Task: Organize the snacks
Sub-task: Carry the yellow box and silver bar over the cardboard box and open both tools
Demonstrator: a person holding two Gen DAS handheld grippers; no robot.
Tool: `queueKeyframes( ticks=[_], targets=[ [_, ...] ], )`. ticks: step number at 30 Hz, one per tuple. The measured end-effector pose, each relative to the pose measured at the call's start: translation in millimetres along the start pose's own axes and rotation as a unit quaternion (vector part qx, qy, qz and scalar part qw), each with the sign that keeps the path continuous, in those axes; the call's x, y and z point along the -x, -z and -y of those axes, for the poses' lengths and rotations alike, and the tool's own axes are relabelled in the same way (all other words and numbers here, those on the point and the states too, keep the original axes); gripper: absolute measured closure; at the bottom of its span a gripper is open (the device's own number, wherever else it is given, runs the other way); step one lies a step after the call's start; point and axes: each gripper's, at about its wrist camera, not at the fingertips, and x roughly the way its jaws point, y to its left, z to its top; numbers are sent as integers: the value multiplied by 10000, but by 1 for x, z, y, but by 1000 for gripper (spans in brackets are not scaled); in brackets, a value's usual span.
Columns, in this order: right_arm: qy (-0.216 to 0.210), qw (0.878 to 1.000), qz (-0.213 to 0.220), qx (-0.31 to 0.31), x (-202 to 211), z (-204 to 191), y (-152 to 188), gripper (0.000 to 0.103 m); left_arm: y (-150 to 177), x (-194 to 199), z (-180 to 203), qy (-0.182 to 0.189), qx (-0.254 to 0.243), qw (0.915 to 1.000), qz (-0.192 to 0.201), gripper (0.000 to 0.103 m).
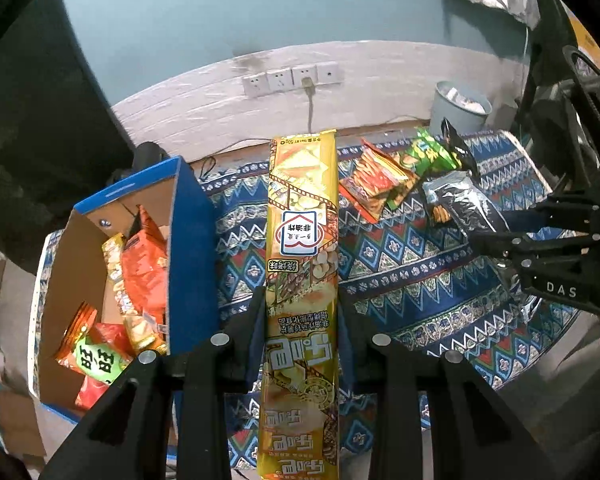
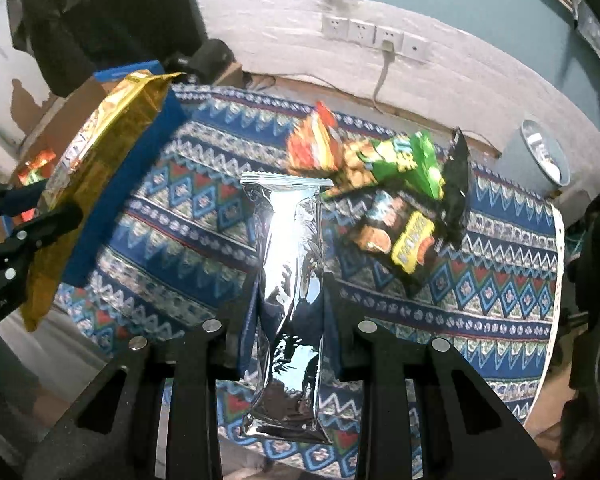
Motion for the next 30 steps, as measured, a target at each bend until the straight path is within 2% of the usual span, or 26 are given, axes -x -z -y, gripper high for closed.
queueKeyframes(
  ticks=[12, 18, 30],
  targets=[
    [-238, 9992, 282, 169, 15, -36, -31, 75, -4, 18, -37, -73, 441, 9988, 178, 71],
    [-370, 9981, 382, 295, 15, -61, -53, 75, -2, 23, -60, -327, 603, 9972, 289, 71],
    [-677, 9946, 493, 611, 4, -120, -91, 75, 12, 28, -116, -525, 1089, 9921, 339, 71]
  ],
)
